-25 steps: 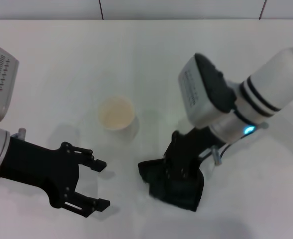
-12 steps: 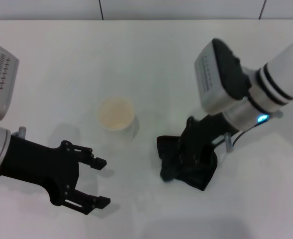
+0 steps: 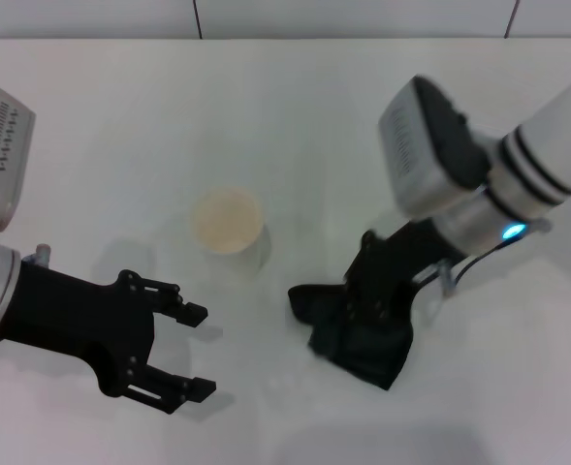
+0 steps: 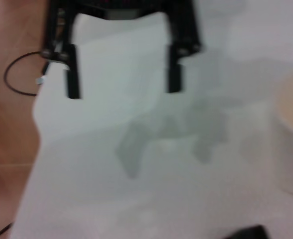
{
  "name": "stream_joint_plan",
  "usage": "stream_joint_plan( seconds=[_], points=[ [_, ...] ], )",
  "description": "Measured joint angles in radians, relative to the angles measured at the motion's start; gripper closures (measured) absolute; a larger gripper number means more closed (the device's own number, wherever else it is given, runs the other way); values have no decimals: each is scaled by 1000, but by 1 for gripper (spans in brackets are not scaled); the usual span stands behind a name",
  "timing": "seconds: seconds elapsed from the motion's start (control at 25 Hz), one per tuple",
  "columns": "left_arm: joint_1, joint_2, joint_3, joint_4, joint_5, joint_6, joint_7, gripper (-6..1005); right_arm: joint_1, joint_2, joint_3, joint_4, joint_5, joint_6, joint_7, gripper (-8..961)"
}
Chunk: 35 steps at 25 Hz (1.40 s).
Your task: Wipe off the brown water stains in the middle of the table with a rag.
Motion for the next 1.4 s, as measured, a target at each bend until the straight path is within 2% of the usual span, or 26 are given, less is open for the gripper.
stream_joint_plan(
  seconds=[0.2,0.28,0.48,0.76,0.96,1.12,1.2,1.32,1.4],
  points=[
    [2,0,-2,-2,-1,-2,3,167,-45,-3,197,-59,-110,-97,-39,834],
    [0,0,-2,-8,-1,-7,3,167,-54,-5,237,-65,-118,-117,-63,824],
    [-5,0,-2,-17,-2,-15,4,167,-71,-20,278,-61,-124,-129,-95,798],
    [-14,0,-1,-25,-3,-42,8,166,-82,-14,369,-48,-125,-148,-95,762],
    [-21,0,-2,-41,-10,-43,18,166,-92,-27,390,-48,-126,-179,-98,737],
    [-20,2,-25,-48,-22,-43,46,166,-115,-40,463,-55,-122,-235,-127,582],
    [-18,2,-52,-56,-26,-41,68,166,-128,-43,542,-56,-117,-289,-165,505],
    [-20,1,-75,-82,-35,-38,92,166,-150,-45,645,-56,-116,-346,-217,458],
    [-21,2,-84,-94,-43,-36,103,167,-168,-47,667,-57,-120,-350,-233,426]
  ],
)
